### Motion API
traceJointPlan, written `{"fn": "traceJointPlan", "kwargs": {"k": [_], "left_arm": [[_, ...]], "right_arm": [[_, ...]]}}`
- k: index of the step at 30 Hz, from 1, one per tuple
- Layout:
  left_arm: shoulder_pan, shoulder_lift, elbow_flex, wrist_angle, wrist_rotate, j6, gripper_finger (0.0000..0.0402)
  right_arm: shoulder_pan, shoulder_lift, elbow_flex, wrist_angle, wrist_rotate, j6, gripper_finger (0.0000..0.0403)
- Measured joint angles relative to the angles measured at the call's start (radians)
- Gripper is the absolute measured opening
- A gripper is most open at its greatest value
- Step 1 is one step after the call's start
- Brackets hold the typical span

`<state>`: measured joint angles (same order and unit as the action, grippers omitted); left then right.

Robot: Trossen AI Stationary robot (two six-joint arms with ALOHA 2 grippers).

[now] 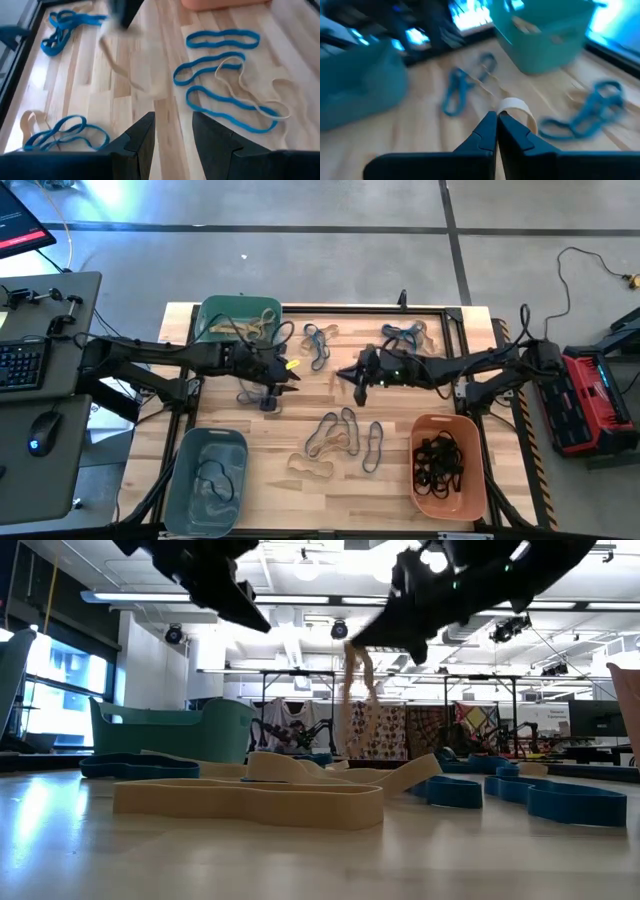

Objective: Sort rubber bands into baskets
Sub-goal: Put the brown rubber band into the green bin

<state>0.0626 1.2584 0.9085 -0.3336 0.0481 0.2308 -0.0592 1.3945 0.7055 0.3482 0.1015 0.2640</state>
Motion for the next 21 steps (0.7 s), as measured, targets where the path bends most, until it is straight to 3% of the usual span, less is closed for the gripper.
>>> {"fn": "traceJointPlan", "kwargs": {"k": [10, 17, 21], "left_arm": [[-0.064, 0.092, 0.0, 0.214, -0.075, 0.07, 0.0125], [-0.083, 0.141, 0.0, 0.37, -0.161, 0.067, 0.0125], [-0.085, 0.141, 0.0, 0.414, -0.161, 0.068, 0.0125]], "right_arm": [[0.114, 0.0, 0.0, 0.189, 0.002, -0.044, 0.0], [0.167, 0.0, 0.0, 0.207, 0.002, -0.063, 0.0], [0.195, 0.0, 0.0, 0.22, 0.002, -0.066, 0.0]]}}
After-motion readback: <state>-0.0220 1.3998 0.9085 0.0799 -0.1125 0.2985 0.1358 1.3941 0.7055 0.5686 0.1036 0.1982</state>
